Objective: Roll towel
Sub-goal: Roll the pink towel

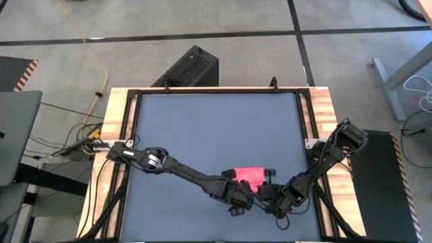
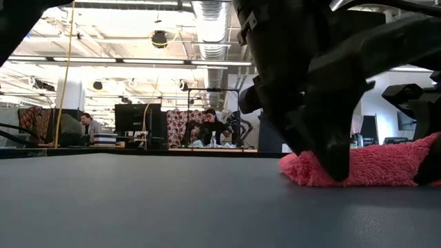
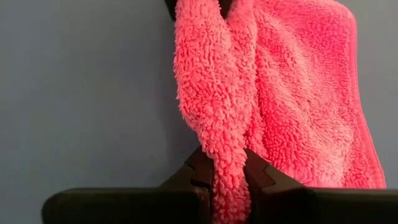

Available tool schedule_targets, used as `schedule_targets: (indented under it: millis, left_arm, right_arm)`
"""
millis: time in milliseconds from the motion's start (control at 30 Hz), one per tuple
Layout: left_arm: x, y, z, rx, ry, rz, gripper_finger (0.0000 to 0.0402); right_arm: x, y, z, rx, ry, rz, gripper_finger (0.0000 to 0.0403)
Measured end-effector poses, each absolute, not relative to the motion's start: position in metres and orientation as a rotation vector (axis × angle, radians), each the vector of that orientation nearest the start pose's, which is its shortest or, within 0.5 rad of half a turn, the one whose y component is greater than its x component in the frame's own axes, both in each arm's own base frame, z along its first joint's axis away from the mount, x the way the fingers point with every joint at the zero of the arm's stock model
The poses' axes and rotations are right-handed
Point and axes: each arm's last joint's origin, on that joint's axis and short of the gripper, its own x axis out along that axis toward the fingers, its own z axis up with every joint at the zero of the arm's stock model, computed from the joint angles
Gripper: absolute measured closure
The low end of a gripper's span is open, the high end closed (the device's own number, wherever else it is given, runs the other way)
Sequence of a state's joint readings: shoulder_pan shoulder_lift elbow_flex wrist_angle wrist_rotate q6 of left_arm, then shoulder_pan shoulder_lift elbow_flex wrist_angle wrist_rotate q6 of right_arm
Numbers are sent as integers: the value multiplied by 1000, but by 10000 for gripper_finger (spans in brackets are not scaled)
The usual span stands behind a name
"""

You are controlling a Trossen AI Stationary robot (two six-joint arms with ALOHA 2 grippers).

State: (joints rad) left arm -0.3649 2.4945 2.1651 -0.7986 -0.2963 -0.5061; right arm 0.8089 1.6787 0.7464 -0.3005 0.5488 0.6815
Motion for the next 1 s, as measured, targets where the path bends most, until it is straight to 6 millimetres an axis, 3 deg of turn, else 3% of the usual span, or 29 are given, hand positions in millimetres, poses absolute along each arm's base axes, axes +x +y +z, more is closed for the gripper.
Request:
schedule_targets:
  millis: [167,333,700,1000]
  left_arm:
    - [492,-176,155,-143,1045,211,389]
    - [492,-177,156,-224,1057,204,395]
    - [497,-179,167,-328,1013,142,400]
    - [515,-154,174,-535,981,-5,401]
  right_arm:
    - [199,187,118,-150,958,-105,346]
    - [198,187,120,-132,968,-92,346]
    - [192,180,142,116,1066,-58,348]
    - [195,176,142,286,1158,-74,349]
